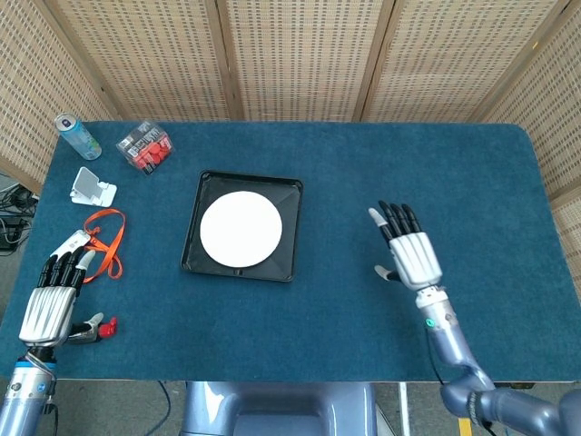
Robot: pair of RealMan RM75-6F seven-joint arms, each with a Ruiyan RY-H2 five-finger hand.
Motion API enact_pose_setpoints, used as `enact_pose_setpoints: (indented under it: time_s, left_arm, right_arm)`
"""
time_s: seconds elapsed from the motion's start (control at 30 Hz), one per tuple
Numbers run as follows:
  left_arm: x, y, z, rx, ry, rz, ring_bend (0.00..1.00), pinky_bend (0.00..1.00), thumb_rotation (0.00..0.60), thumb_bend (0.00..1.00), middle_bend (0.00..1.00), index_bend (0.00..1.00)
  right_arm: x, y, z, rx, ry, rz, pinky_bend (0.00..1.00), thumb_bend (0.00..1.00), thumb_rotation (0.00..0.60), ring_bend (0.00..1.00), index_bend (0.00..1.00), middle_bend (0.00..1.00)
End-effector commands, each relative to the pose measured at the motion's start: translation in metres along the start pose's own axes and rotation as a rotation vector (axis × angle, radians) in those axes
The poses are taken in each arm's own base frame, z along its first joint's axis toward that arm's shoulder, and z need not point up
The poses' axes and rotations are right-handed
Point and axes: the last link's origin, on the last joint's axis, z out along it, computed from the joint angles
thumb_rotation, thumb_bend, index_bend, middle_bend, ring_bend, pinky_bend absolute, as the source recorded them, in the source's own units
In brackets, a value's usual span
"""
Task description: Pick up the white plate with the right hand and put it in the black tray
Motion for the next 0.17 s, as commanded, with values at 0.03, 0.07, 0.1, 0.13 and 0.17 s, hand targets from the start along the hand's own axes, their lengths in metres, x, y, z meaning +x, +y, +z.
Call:
enact_pose_setpoints:
  time_s: [0.03, 0.07, 0.1, 0.13, 0.17]
  left_arm:
    - [0.003, 0.003, -0.003, -0.010, 0.026, 0.004, 0.00, 0.00, 0.600, 0.00, 0.00, 0.00]
    - [0.004, 0.003, -0.003, -0.011, 0.029, 0.005, 0.00, 0.00, 0.600, 0.00, 0.00, 0.00]
    - [0.004, 0.003, -0.004, -0.012, 0.033, 0.007, 0.00, 0.00, 0.600, 0.00, 0.00, 0.00]
    - [0.005, 0.003, -0.005, -0.013, 0.038, 0.008, 0.00, 0.00, 0.600, 0.00, 0.00, 0.00]
    - [0.005, 0.003, -0.005, -0.013, 0.041, 0.009, 0.00, 0.00, 0.600, 0.00, 0.00, 0.00]
  right_arm:
    - [0.009, 0.028, -0.066, -0.095, -0.053, -0.010, 0.00, 0.13, 0.600, 0.00, 0.00, 0.00]
    - [0.010, 0.030, -0.073, -0.101, -0.058, -0.010, 0.00, 0.13, 0.600, 0.00, 0.00, 0.00]
    - [0.011, 0.032, -0.079, -0.108, -0.064, -0.011, 0.00, 0.13, 0.600, 0.00, 0.00, 0.00]
    - [0.011, 0.035, -0.087, -0.118, -0.072, -0.012, 0.00, 0.13, 0.600, 0.00, 0.00, 0.00]
    - [0.012, 0.037, -0.092, -0.125, -0.075, -0.013, 0.00, 0.13, 0.600, 0.00, 0.00, 0.00]
